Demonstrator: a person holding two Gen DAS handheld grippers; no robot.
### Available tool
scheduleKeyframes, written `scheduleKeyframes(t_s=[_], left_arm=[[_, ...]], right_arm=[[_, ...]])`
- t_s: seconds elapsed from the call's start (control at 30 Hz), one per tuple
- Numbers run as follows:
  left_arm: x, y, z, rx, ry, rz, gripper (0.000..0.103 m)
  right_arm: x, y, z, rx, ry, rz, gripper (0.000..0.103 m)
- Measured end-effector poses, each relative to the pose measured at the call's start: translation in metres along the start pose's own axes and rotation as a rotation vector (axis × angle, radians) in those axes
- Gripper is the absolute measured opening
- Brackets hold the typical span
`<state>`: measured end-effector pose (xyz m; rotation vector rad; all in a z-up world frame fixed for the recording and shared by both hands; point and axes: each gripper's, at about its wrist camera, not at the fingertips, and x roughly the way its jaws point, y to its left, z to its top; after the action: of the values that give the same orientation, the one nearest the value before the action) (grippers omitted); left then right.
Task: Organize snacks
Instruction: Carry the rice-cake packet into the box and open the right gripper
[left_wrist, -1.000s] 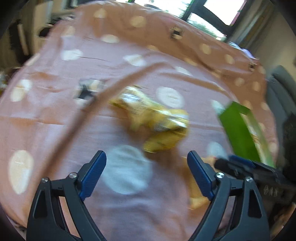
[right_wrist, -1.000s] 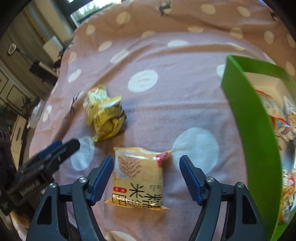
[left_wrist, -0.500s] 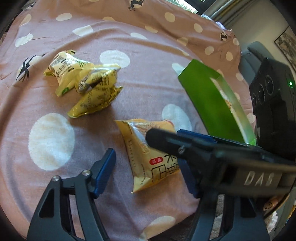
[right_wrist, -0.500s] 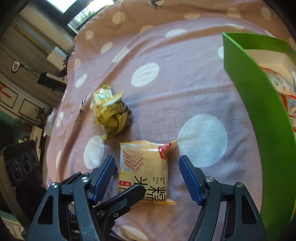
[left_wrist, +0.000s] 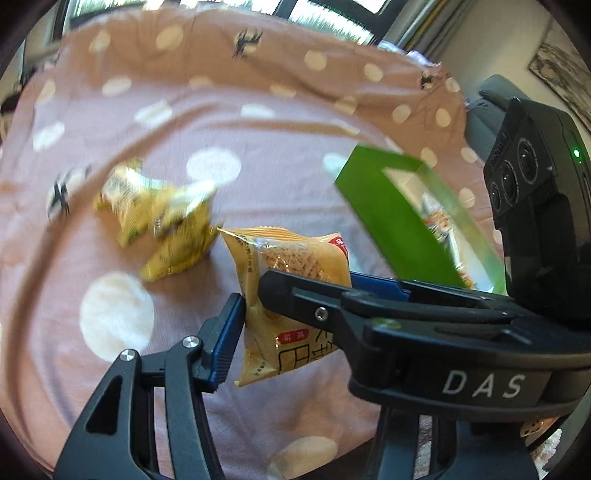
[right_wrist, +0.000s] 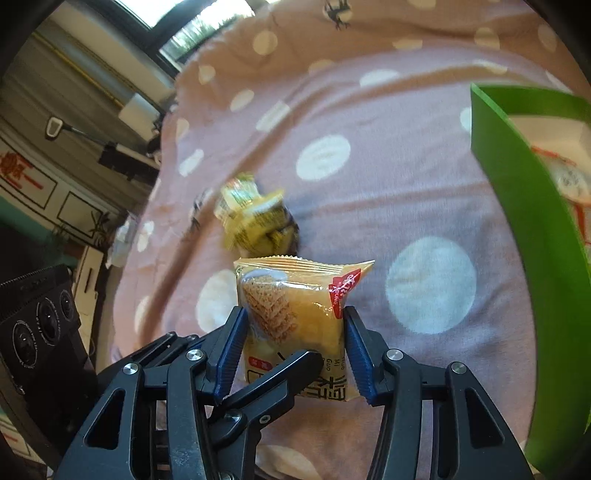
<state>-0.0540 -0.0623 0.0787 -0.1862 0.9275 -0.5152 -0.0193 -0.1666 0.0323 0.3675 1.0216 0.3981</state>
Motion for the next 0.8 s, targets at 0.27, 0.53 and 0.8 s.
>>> scheduleKeyframes(t_s=[0.27, 0.53, 0.8], left_arm=[[-0.035, -0.05, 0.036, 0.14, -0.159, -0.042, 0.054], [-0.039, -0.104, 0.077, 0.222, -0.269, -0.146, 0.053], [0.022, -0.14, 0.089, 0.277, -0.198, -0.194, 0.054]], right_arm=[[-0.076, 0.016, 0.01, -0.058, -0.222, -0.046, 0.054], [-0.153, 0.008, 0.037, -0.095, -0.449, -0.112, 0.054], [-0.169, -0.056, 0.043, 0.03, -0.528, -0.126, 0.05]])
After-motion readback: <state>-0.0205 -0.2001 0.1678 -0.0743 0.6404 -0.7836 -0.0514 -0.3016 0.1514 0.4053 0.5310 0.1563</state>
